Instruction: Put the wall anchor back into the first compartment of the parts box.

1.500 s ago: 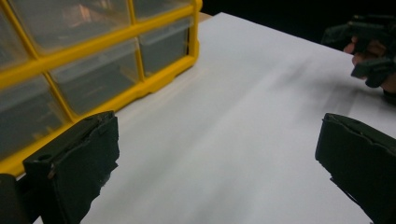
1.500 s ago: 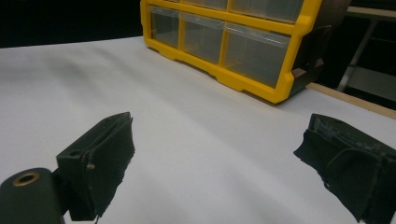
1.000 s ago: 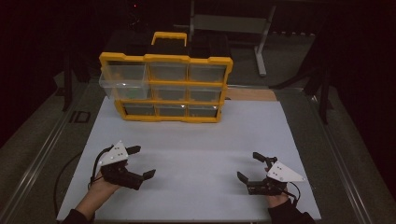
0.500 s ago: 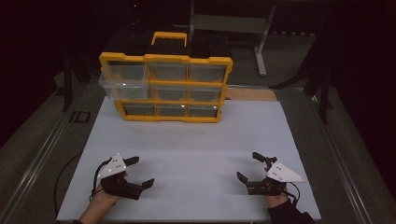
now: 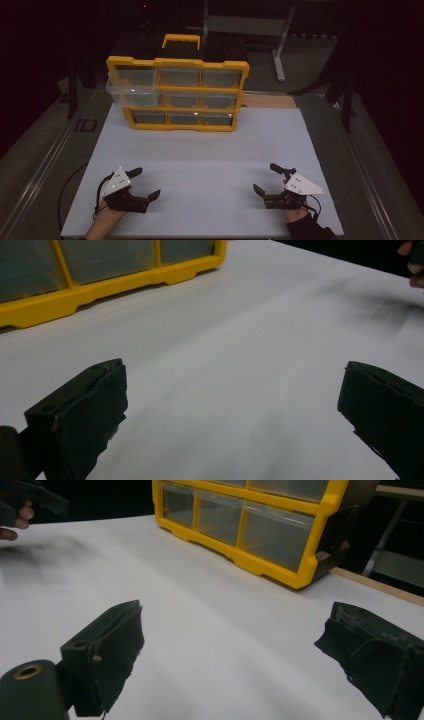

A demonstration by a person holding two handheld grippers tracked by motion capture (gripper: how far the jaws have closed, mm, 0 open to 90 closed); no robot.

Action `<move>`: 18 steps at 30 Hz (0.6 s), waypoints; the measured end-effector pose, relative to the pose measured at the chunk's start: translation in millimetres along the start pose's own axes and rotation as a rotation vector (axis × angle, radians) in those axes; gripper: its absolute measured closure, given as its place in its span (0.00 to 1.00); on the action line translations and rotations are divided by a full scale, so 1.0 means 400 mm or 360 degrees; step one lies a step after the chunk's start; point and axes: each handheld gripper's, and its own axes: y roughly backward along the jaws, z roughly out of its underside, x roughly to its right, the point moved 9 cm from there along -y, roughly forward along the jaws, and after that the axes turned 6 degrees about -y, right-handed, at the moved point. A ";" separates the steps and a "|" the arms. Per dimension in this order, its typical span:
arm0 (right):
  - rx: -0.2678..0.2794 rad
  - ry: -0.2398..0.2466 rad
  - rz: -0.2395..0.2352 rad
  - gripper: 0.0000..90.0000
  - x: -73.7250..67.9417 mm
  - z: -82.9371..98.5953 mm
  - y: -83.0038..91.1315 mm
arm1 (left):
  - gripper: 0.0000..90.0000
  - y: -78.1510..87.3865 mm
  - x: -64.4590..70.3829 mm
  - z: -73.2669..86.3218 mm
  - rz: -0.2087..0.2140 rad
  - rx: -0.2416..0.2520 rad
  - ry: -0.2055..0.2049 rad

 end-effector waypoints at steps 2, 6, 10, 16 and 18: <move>-0.0001 0.0002 -0.0003 0.09 0.000 0.001 -0.001 | 0.00 -0.001 -0.005 0.001 -0.0020 -0.0002 -0.0003; -0.0003 -0.0006 -0.0006 0.09 -0.001 0.001 0.000 | 0.00 -0.004 -0.017 0.005 -0.0077 -0.0002 -0.0014; -0.0005 -0.0006 -0.0007 0.09 -0.002 0.002 0.000 | 0.00 -0.004 -0.024 0.006 -0.0123 -0.0007 -0.0032; -0.0001 -0.0019 -0.0011 0.09 0.000 0.002 0.000 | 0.00 -0.004 -0.021 0.005 -0.0130 0.0013 -0.0059; 0.0000 -0.0021 -0.0014 0.09 -0.001 0.002 0.001 | 0.00 -0.003 -0.020 0.004 -0.0123 0.0019 -0.0056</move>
